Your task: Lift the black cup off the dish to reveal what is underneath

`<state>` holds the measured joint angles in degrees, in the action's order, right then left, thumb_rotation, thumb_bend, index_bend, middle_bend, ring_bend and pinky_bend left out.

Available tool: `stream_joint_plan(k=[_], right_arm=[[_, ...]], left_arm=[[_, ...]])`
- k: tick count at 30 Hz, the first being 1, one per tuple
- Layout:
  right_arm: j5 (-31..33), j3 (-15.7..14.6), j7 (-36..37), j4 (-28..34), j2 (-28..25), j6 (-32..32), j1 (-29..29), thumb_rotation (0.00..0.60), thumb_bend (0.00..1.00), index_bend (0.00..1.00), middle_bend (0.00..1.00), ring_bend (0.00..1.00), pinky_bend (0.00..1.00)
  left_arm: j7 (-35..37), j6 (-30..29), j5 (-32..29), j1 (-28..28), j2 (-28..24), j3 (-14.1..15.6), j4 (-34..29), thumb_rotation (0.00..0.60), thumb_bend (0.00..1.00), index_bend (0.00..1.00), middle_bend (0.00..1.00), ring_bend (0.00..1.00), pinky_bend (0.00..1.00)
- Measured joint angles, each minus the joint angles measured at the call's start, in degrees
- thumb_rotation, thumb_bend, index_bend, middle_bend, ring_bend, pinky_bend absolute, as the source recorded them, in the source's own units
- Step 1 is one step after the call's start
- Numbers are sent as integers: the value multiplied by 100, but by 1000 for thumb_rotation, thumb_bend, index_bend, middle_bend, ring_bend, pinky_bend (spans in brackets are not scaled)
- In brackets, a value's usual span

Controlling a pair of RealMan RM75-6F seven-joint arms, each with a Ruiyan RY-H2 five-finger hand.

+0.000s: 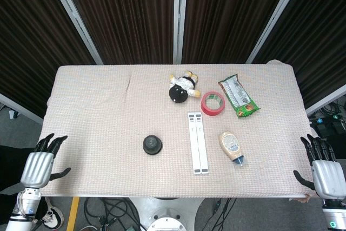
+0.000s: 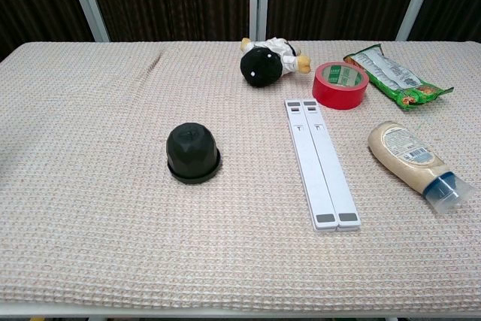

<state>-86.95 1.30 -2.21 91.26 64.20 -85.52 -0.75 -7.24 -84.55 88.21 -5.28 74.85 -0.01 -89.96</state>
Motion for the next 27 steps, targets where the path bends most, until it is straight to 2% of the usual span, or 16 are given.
stream_joint_plan(k=[13,22,27], right_arm=[[-17,9,53,-29,4,-21,0,600,131,0,0,0,0],[-97,14,90,-32,10,-56,-21,600,130,0,0,0,0],[-171,-4,96,-67,54,-49,-45,600,130,0,0,0,0]], left_arm=[[47,149,21,-79,19,19,-50,600,0,156,208,83,157],[215,584,-74,-350,185,-56,-80,600,0,156,208,83,157],[287,927,-116,-629,471,-150,-33,600,0,156,208,83,157]])
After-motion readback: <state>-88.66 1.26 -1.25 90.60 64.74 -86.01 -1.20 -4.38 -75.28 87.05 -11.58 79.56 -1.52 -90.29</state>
